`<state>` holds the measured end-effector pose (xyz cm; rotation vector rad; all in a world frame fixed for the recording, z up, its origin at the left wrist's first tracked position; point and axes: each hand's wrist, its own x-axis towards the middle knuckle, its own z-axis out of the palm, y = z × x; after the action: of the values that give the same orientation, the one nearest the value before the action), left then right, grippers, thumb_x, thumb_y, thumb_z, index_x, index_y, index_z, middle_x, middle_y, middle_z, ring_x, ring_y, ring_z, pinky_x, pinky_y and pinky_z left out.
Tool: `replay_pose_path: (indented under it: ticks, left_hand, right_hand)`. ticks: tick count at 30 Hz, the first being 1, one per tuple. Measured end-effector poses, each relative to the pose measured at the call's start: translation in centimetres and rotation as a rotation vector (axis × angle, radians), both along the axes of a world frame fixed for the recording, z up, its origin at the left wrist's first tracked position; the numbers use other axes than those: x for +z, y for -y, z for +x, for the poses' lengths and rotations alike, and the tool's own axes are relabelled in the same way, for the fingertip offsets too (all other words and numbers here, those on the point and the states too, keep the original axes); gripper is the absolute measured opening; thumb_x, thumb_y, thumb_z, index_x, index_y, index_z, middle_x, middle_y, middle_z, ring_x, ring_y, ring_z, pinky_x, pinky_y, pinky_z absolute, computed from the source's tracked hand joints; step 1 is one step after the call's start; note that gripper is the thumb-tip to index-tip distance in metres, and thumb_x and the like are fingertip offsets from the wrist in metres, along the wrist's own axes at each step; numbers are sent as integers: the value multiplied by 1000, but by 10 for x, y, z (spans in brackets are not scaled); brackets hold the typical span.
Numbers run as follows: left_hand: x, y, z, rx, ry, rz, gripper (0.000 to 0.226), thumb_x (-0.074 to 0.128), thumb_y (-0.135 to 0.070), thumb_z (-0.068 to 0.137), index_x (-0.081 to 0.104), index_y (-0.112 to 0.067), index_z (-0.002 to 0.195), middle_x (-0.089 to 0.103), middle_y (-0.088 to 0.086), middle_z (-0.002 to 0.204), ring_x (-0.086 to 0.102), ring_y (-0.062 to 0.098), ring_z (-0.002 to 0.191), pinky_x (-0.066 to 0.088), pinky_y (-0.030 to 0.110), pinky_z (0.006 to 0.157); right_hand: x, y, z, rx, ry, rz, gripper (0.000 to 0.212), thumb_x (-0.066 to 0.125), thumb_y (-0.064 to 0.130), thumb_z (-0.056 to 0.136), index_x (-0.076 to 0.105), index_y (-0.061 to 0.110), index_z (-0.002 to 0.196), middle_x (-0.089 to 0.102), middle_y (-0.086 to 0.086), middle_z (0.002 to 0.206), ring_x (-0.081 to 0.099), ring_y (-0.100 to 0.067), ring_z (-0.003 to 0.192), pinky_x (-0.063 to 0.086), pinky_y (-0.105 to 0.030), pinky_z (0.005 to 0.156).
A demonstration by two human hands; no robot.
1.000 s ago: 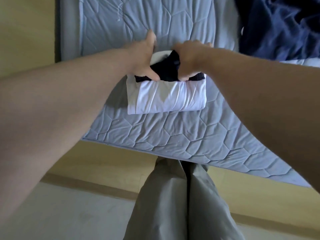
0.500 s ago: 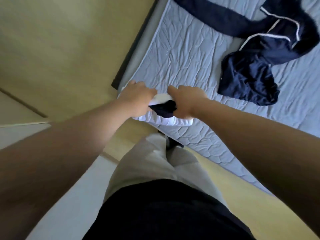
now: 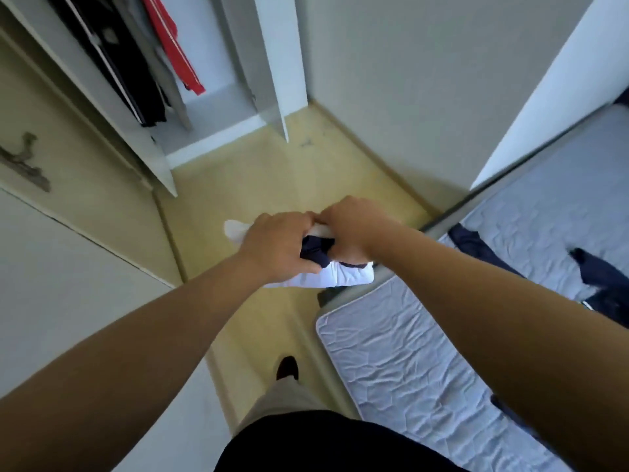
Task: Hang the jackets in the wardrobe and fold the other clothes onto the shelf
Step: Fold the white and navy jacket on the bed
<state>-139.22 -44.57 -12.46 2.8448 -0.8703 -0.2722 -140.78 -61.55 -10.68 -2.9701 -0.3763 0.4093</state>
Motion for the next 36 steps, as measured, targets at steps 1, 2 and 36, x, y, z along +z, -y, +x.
replay_pose_path:
  ticks: [1, 2, 36]
  left_hand:
    - [4, -11, 16, 22, -2, -14, 58, 80, -53, 71, 60, -31, 121, 69, -8, 104, 65, 22, 98, 47, 40, 88]
    - [8, -24, 33, 45, -2, -24, 50, 78, -53, 74, 62, -31, 115, 69, -8, 100, 65, 21, 95, 48, 41, 87]
    - [121, -277, 650, 631, -629, -1741, 49, 79, -18, 83, 67, -13, 131, 69, 11, 129, 65, 32, 120, 50, 47, 102]
  right_hand:
    - [4, -10, 16, 4, 18, -2, 17, 64, 32, 76, 60, 27, 91, 56, 6, 75, 60, -21, 72, 36, -30, 59]
    - [5, -19, 32, 11, 57, -5, 21, 63, 38, 78, 59, 29, 96, 57, 7, 81, 61, -22, 82, 35, -32, 67]
    - [117, -221, 685, -169, 53, 1274, 56, 94, 49, 59, 68, 37, 107, 75, 15, 104, 72, -10, 93, 60, -44, 87]
